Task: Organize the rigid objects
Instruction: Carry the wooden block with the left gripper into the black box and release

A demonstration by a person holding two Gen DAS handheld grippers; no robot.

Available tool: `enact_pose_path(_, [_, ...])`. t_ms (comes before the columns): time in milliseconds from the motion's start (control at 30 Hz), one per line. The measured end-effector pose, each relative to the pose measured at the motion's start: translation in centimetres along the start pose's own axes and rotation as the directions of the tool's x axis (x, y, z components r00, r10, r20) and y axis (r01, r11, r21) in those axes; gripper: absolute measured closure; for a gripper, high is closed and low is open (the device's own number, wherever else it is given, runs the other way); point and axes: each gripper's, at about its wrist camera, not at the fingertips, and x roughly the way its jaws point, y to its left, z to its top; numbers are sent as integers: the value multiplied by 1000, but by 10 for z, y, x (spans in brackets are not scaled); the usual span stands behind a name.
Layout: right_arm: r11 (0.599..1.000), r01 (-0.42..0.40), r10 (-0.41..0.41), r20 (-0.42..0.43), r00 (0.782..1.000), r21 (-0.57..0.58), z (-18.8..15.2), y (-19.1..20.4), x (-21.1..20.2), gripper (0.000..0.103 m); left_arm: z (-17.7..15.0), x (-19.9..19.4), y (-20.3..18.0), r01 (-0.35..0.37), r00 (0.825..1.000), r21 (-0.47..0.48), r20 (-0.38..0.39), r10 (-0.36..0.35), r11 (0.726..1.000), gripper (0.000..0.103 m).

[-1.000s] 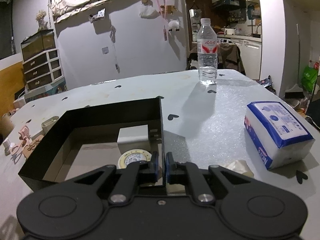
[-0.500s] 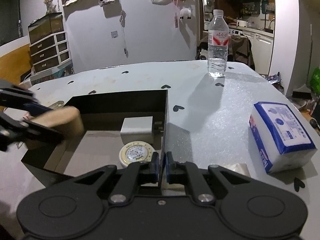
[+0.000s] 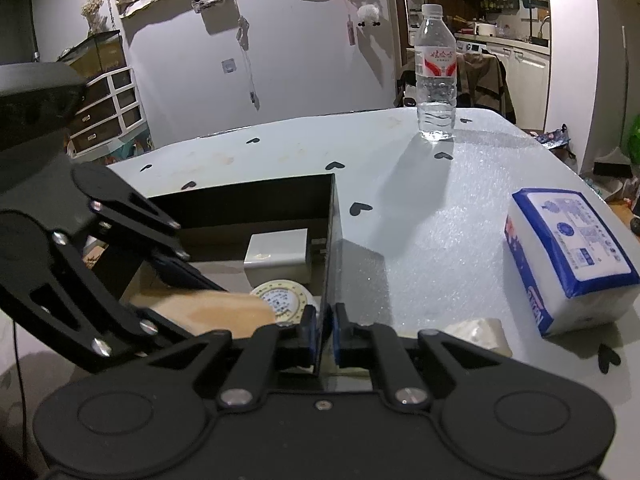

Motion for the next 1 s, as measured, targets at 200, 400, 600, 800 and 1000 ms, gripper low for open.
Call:
enact_pose_path(200, [1000, 1, -1, -4, 1000, 3, 1, -1, 1, 94, 4, 9, 12, 84, 996, -39, 4, -84, 996, 63])
enact_pose_path(400, [1000, -5, 5, -1, 1000, 17, 1, -3, 1, 94, 0, 3, 18, 88, 996, -94, 25, -86, 992, 49])
enact_pose_path(600, [1000, -4, 4, 0, 1000, 22, 0, -4, 1, 94, -1, -18, 16, 61, 996, -105, 70, -54, 993, 47])
enact_pose_path(800, [1000, -7, 7, 1, 1000, 25, 1, -3, 1, 94, -5, -33, 10, 43, 996, -114, 83, -34, 993, 47])
enact_pose_path(1000, [1000, -6, 6, 0, 1000, 25, 1, -3, 1, 94, -11, -49, -3, 27, 994, -134, 111, -12, 991, 37])
